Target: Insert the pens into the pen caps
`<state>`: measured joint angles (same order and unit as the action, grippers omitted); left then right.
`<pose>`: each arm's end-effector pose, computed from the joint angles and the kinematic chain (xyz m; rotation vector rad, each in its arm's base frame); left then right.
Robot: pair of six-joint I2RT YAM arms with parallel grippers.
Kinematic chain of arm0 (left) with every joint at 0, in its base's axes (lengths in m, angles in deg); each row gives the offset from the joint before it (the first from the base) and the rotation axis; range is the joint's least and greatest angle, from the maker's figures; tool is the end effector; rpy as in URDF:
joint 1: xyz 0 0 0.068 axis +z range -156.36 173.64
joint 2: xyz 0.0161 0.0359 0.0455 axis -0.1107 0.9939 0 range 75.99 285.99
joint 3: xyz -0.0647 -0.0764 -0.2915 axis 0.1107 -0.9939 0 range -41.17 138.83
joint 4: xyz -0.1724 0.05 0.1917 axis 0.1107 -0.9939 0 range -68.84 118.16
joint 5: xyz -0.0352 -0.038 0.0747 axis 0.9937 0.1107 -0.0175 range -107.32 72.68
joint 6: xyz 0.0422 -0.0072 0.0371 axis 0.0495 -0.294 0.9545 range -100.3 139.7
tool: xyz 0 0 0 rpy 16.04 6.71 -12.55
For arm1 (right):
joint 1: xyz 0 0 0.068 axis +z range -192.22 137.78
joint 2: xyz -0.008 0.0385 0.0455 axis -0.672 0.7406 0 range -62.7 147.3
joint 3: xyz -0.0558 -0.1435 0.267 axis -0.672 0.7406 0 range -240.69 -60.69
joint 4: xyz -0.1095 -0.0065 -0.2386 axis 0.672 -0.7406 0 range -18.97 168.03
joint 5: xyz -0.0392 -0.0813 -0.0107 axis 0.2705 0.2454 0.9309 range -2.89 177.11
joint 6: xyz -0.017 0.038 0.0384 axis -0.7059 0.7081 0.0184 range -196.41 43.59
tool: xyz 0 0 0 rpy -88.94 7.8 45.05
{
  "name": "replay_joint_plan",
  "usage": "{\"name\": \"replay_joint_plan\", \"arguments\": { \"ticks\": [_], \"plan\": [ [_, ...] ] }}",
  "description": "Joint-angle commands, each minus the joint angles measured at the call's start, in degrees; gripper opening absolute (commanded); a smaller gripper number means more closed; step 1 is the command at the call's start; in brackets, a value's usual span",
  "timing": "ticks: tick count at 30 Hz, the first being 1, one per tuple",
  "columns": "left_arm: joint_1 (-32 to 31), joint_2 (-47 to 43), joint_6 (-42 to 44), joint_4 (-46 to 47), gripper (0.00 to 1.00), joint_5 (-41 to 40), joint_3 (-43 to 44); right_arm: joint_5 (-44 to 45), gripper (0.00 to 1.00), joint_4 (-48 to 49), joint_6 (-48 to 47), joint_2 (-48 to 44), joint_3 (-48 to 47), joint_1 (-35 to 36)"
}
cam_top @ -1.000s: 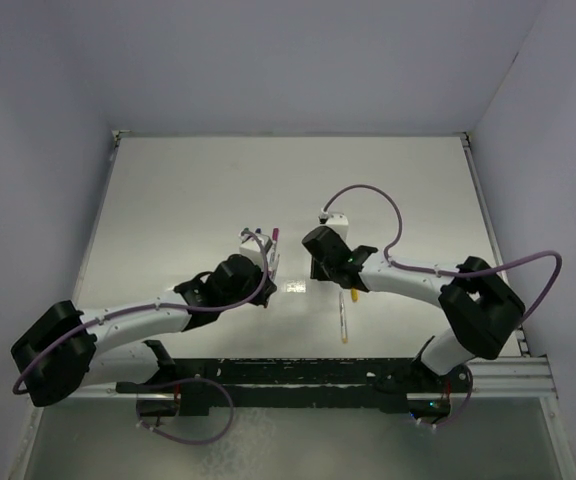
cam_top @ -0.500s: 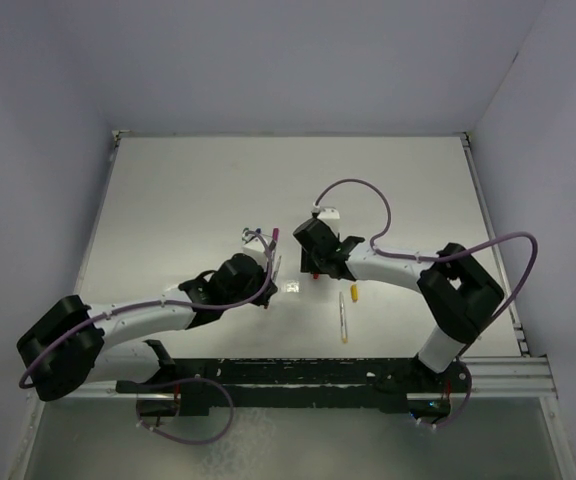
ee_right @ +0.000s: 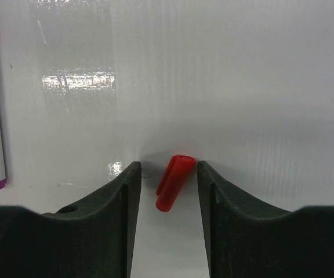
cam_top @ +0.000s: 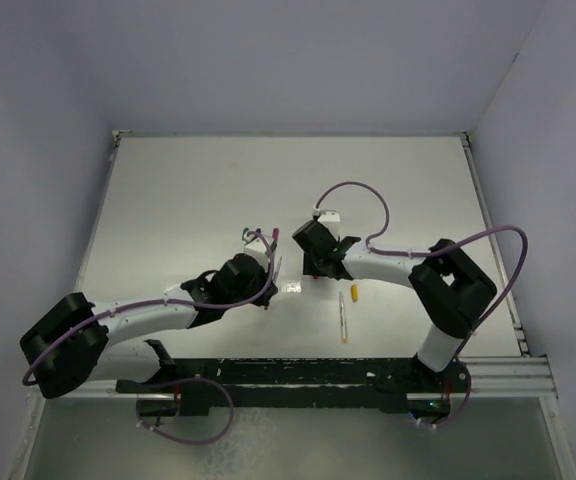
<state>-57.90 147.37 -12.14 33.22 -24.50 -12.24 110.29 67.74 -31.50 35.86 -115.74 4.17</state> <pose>0.1508 -0.1820 0.2075 0.3231 2.2764 -0.6480 0.2526 0.2426 0.1955 0.1303 2.4147 0.2180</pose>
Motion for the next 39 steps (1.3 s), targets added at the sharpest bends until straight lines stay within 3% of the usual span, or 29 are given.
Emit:
{"name": "replay_joint_plan", "arguments": {
  "ticks": [1,8,22,34,36,39],
  "plan": [
    [-0.1,0.1,0.9,2.7,0.0,0.4,2.2,0.1,0.44,-0.2,1.3,1.7,-1.1,-0.4],
    [-0.1,0.4,0.9,3.1,0.0,0.1,2.2,-0.4,0.3,-2.5,1.4,3.9,-0.6,-0.3],
    [-0.1,1.6,0.9,4.0,0.0,-0.1,2.7,1.9,0.31,-7.8,0.0,0.3,2.8,0.4],
    [-0.1,0.4,0.5,3.8,0.0,-0.5,2.2,0.1,0.3,-8.5,-0.9,3.4,1.4,1.6],
    [-0.1,0.4,0.5,3.8,0.0,-0.6,2.1,-0.2,0.26,-8.8,-1.0,4.0,1.3,1.7],
    [-0.1,0.5,0.4,4.0,0.0,-0.6,2.1,-1.0,0.09,-9.5,-1.5,5.1,1.2,2.0]
  ]
}}
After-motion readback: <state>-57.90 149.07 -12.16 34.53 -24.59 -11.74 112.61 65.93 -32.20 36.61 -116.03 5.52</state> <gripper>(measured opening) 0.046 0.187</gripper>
